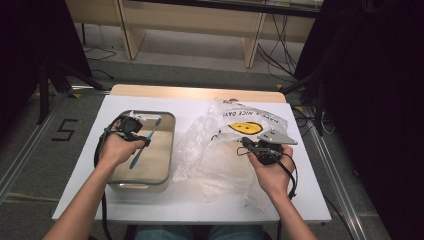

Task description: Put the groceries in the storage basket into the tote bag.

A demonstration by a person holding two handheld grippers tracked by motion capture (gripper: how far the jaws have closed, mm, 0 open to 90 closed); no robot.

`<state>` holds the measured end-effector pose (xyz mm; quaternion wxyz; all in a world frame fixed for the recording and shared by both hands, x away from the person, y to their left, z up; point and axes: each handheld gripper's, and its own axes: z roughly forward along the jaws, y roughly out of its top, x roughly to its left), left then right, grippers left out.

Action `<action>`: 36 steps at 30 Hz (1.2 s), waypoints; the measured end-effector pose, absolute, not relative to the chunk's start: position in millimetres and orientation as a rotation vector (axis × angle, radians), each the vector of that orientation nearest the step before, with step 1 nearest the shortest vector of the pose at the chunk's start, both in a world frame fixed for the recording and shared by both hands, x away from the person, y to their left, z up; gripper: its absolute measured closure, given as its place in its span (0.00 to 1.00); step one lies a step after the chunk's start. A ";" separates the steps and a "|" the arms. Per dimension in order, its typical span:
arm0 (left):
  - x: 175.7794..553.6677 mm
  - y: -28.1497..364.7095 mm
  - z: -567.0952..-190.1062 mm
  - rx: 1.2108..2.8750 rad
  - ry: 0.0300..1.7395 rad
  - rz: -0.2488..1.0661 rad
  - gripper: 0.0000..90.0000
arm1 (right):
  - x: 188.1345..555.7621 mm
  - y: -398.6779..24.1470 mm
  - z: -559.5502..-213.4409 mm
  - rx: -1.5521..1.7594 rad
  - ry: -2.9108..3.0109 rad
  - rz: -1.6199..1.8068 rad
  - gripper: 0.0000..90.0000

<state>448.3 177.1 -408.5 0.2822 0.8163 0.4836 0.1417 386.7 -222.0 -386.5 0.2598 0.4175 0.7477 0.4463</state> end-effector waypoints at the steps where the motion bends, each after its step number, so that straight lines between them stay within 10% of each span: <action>1: 447.0 176.9 -406.8 2.175 1.286 0.389 0.87 | 386.6 -221.8 -386.7 1.132 2.024 1.210 1.00; 36: 430.4 171.0 -381.4 2.080 1.181 0.462 0.87 | 386.9 -221.8 -386.3 1.132 2.014 1.221 1.00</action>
